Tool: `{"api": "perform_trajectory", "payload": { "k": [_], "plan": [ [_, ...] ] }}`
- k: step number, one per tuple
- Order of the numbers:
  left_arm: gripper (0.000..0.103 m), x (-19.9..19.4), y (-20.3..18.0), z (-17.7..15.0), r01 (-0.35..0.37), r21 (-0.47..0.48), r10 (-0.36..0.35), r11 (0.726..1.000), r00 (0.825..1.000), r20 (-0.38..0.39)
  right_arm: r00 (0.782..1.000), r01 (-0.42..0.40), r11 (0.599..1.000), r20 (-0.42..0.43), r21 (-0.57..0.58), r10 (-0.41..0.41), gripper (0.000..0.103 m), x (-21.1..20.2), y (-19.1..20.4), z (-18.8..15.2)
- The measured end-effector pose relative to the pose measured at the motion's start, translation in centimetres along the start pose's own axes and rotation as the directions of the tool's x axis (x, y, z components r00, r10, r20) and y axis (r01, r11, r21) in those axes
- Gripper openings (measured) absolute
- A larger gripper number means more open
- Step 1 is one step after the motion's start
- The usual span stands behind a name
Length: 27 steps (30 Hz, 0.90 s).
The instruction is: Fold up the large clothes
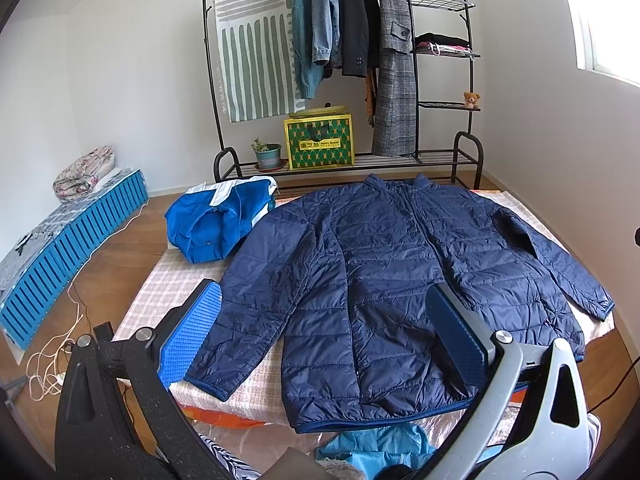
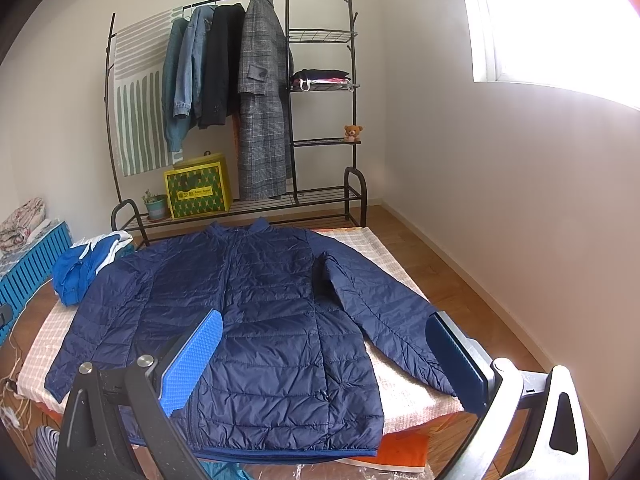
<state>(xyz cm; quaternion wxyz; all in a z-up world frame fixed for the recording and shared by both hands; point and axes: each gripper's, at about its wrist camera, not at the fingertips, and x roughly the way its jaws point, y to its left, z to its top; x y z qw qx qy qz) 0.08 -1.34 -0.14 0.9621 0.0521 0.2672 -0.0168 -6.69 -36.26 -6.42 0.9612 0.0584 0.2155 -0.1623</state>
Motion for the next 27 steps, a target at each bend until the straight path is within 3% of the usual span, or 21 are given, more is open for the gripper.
{"api": "perform_trajectory", "payload": {
  "k": [27],
  "plan": [
    [0.103, -0.52, -0.01, 0.28, 0.003, -0.005, -0.003, 1.0, 1.0, 0.004, 1.0, -0.017, 1.0, 0.01, -0.002, 0.017, 0.103, -0.44, 0.86, 0.48]
  ]
}}
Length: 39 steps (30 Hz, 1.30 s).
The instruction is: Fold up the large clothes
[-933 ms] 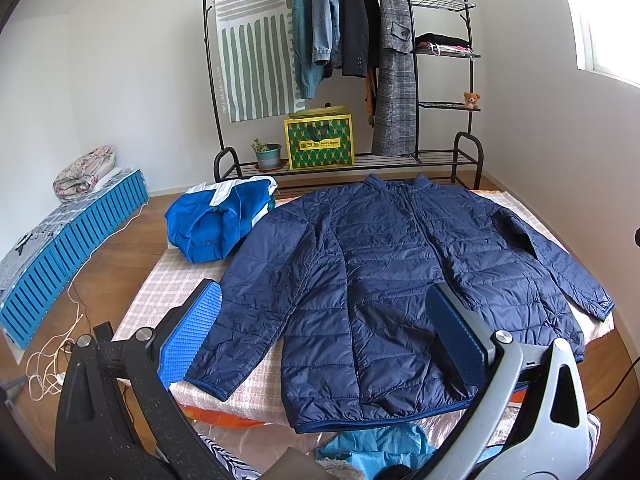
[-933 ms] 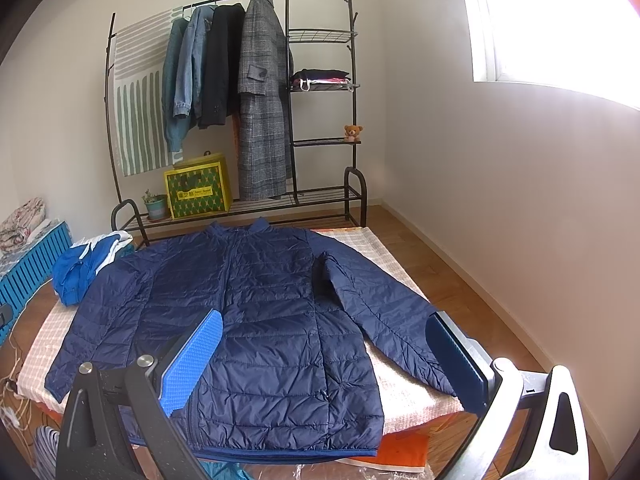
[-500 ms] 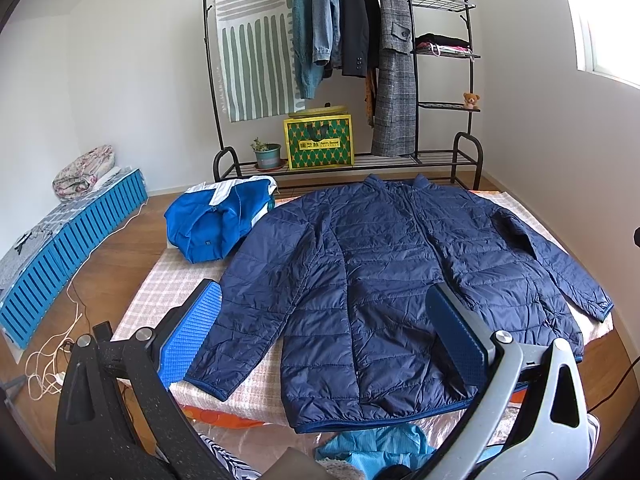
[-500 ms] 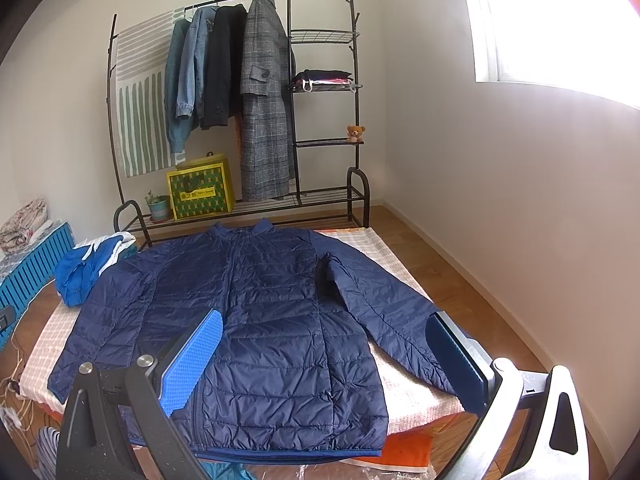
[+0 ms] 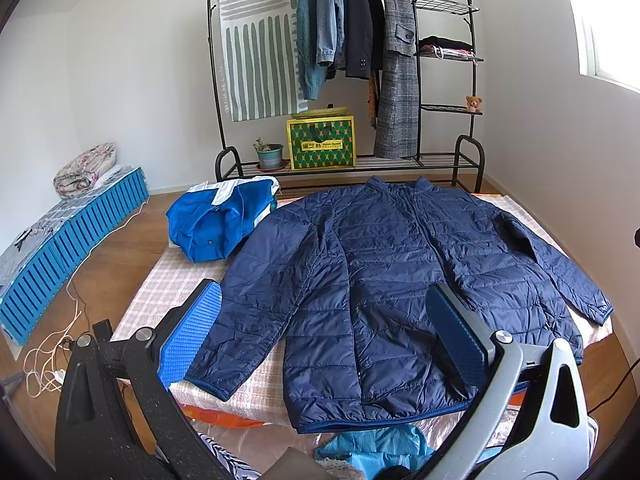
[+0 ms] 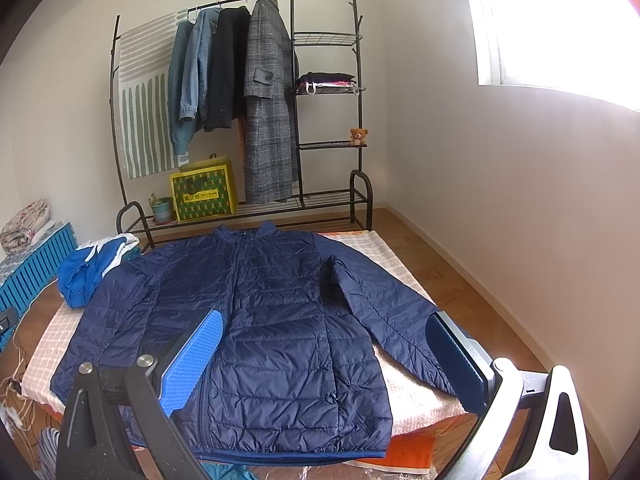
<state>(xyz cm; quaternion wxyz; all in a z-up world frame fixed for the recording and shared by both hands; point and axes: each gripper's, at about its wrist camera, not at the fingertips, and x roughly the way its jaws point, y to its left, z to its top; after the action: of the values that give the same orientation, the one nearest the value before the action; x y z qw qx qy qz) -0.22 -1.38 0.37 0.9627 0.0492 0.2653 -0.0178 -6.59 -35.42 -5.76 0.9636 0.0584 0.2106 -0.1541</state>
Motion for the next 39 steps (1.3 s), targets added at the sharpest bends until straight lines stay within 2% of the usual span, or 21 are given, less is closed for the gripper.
{"api": "perform_trajectory", "payload": {
  "k": [21, 33, 39],
  "plan": [
    [0.103, 0.0, 0.0, -0.1, 0.002, -0.006, -0.002, 1.0, 1.0, 0.001, 1.0, -0.008, 1.0, -0.001, -0.003, 0.008, 0.103, 0.1, 0.5, -0.1],
    [0.103, -0.6, 0.2, 0.3, 0.002, -0.01, -0.002, 1.0, 1.0, -0.001, 1.0, -0.024, 0.999, 0.0, -0.022, 0.024, 0.103, 0.4, 1.8, 0.2],
    [0.103, -0.7, 1.4, 0.1, -0.013, -0.023, 0.013, 1.0, 1.0, -0.003, 0.999, -0.049, 0.998, -0.004, -0.032, 0.049, 0.103, 0.7, 3.1, 0.3]
  ]
}}
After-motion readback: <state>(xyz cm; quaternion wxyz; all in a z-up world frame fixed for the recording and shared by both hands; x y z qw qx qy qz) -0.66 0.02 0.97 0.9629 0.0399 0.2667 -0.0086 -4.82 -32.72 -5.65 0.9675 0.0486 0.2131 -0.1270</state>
